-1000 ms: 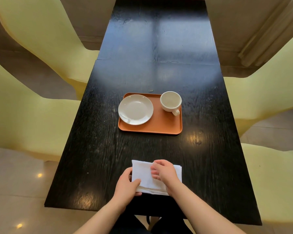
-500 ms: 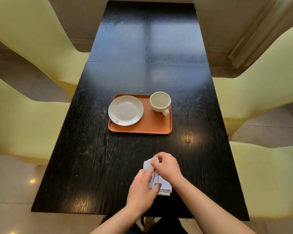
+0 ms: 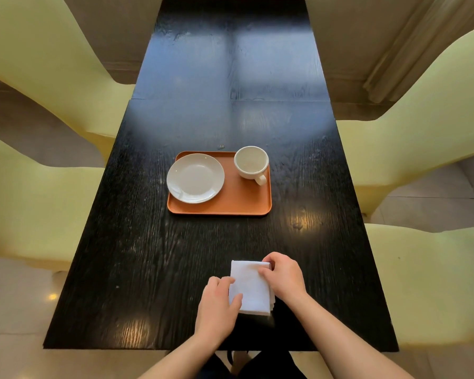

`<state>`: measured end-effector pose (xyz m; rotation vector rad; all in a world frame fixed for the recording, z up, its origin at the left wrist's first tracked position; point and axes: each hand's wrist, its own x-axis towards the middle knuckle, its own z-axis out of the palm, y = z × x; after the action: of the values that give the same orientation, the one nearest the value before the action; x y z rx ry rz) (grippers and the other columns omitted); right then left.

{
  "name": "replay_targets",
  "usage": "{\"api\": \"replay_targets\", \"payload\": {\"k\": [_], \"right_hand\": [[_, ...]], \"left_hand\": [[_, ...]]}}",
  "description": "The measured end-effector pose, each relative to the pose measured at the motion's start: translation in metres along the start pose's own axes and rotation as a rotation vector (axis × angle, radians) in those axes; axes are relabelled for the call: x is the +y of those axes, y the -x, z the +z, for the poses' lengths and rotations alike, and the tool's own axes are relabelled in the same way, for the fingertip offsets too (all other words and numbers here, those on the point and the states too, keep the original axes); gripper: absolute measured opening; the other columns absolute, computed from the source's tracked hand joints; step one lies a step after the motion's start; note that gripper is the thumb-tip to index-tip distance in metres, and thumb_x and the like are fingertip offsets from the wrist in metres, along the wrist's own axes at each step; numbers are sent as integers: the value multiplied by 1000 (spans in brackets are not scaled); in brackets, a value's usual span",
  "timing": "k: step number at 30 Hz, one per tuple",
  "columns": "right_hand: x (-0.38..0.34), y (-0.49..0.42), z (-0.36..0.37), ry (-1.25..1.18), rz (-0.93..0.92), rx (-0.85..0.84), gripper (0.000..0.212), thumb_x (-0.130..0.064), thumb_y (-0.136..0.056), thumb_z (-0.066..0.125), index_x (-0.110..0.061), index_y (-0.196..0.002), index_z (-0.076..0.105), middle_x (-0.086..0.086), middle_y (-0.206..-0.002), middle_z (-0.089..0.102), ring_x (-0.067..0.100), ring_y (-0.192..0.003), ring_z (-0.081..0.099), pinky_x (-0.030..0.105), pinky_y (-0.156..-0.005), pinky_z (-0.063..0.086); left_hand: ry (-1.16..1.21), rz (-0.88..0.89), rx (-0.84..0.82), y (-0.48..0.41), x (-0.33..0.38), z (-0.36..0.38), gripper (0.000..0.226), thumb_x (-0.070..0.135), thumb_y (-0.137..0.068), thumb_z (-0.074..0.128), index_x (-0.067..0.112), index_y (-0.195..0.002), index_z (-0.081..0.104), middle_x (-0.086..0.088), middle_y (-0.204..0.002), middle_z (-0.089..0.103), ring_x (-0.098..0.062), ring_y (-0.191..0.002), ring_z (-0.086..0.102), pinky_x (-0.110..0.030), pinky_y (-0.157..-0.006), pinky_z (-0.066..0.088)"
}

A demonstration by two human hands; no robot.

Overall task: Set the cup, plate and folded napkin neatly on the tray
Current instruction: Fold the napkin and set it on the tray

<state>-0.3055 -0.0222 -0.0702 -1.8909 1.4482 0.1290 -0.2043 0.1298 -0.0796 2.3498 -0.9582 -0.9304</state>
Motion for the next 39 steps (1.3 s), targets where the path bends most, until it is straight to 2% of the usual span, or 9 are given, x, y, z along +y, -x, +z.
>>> {"api": "replay_targets", "payload": {"k": [5,13,17,20,23,27,31,36,39], "right_hand": [[7,0,6,-18,24,31,6,-20,-92,70,-19,-98,68,-3,-96,69,11,-86,61,20,-65,41],[16,2,15,8,55,98,20,-22,-88,77,-22,-102,62,-3,-98,62,10,-82,59,17,-63,43],[24,5,13,-31,48,89,35,-28,-88,77,-19,-118,62,-4,-98,65,11,-86,61,21,-67,45],[33,13,12,-65,30,83,42,-30,-89,77,-19,-126,61,-5,-98,65,10,-87,62,22,-72,49],[42,21,14,-92,7,50,34,-27,-90,76,-22,-121,65,-7,-94,66,10,-86,63,27,-77,55],[37,19,15,-103,-16,125,12,-24,-92,73,-22,-104,73,-10,-88,67,7,-80,63,22,-71,53],[33,13,17,-103,0,133,6,-23,-92,73,-22,-96,71,-9,-85,67,11,-81,64,28,-72,55],[37,12,15,-45,-160,113,48,-12,-92,71,-21,-138,60,-6,-109,61,10,-88,61,26,-79,52],[39,8,13,117,-341,21,47,-5,-95,62,-13,-141,59,2,-119,58,20,-95,63,34,-81,55]], "left_hand": [[-3,-39,-48,-6,3,3,55,34,-90,64,29,-139,40,5,-115,50,-13,-99,57,-31,-84,51],[-69,-2,-59,-9,6,8,66,28,-88,66,32,-141,27,6,-109,41,-12,-95,50,-28,-78,48],[-212,62,-30,-11,7,9,77,28,-86,68,30,-148,20,0,-132,36,-17,-115,43,-30,-85,53],[-351,229,-38,-15,5,12,72,25,-90,62,27,-150,21,-6,-159,18,-24,-144,24,-34,-104,46],[-446,349,-90,-18,3,13,63,23,-94,54,23,-150,27,-8,-166,14,-26,-153,12,-38,-108,40],[-483,400,-79,-20,0,12,57,26,-94,55,18,-148,37,-11,-165,24,-30,-153,18,-40,-103,45],[-567,471,-86,-19,-8,11,61,31,-93,57,11,-149,41,-16,-164,25,-33,-152,22,-47,-116,37],[-703,615,-63,-18,-22,15,61,37,-94,58,17,-149,43,-17,-162,29,-34,-150,27,-52,-117,35],[-723,625,-88,-20,-29,17,62,39,-95,56,21,-152,38,-16,-163,27,-35,-151,23,-52,-118,31]]}}
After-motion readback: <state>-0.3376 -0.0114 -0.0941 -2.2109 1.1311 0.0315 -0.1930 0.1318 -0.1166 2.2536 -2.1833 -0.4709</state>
